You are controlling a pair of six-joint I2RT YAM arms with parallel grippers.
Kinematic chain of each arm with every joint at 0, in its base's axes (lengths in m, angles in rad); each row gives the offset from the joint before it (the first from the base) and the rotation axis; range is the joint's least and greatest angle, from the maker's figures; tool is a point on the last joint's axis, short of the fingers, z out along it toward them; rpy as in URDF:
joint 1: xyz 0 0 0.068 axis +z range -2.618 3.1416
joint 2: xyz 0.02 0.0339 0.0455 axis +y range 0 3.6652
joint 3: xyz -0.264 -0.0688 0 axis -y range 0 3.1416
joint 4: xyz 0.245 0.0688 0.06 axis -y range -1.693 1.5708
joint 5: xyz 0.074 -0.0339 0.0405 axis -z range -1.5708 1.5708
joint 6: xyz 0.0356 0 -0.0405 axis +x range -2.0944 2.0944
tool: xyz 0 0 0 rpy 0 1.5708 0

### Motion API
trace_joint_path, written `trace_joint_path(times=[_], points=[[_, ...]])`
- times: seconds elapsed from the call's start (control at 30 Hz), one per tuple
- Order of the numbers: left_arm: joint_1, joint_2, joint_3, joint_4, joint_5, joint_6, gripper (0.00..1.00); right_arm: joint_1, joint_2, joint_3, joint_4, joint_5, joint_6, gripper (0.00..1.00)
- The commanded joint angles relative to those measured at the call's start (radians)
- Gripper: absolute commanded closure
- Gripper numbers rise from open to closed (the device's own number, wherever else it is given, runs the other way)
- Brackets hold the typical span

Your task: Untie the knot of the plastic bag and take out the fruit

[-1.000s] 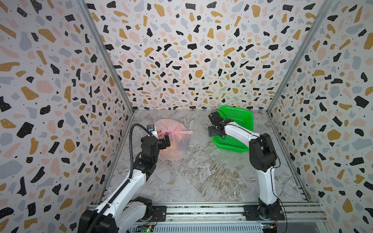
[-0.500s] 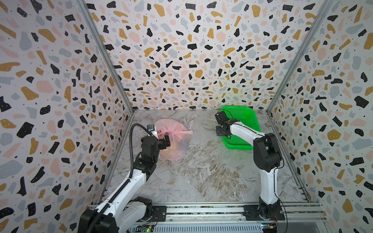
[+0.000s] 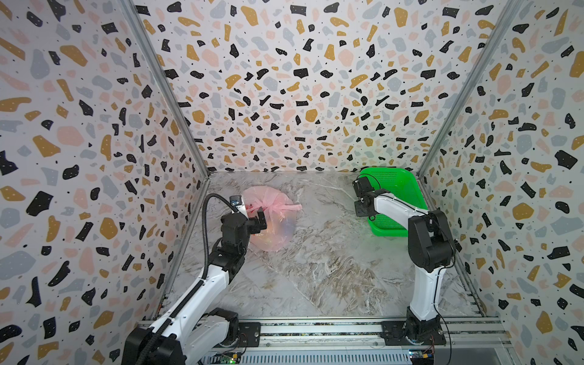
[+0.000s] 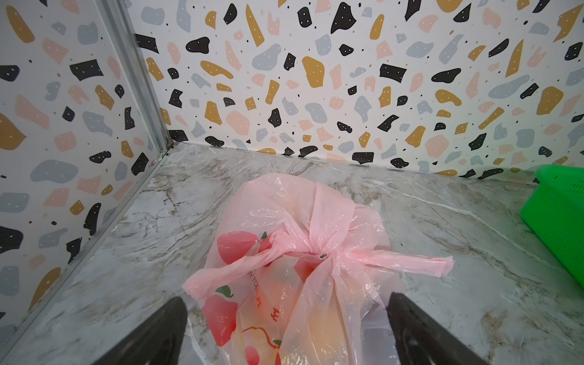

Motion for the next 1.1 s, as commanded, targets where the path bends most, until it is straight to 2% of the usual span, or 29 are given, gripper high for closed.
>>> trace_joint_path(times=[0.0,0.43,0.57,0.77,0.9,1.07], points=[[-0.006,-0.005,-0.011,0.048,0.005,-0.001,0.00,-0.036,-0.028,-0.034,0.001,0.039,-0.025,0.91],[-0.007,-0.012,-0.014,0.036,-0.005,0.008,0.00,-0.039,0.007,-0.008,0.052,-0.007,-0.098,0.92],[-0.007,-0.006,-0.018,0.045,-0.003,0.003,0.00,-0.002,0.001,-0.025,0.073,0.025,-0.120,0.92],[-0.010,-0.007,-0.016,0.042,-0.002,0.003,0.00,-0.005,0.005,-0.033,0.079,0.059,-0.153,0.92],[-0.010,-0.011,-0.017,0.037,-0.005,0.006,0.00,-0.007,0.004,-0.027,0.076,0.080,-0.169,0.85],[-0.010,-0.011,-0.009,0.029,-0.006,0.006,0.00,0.006,-0.029,-0.016,0.066,0.071,-0.165,0.67]])
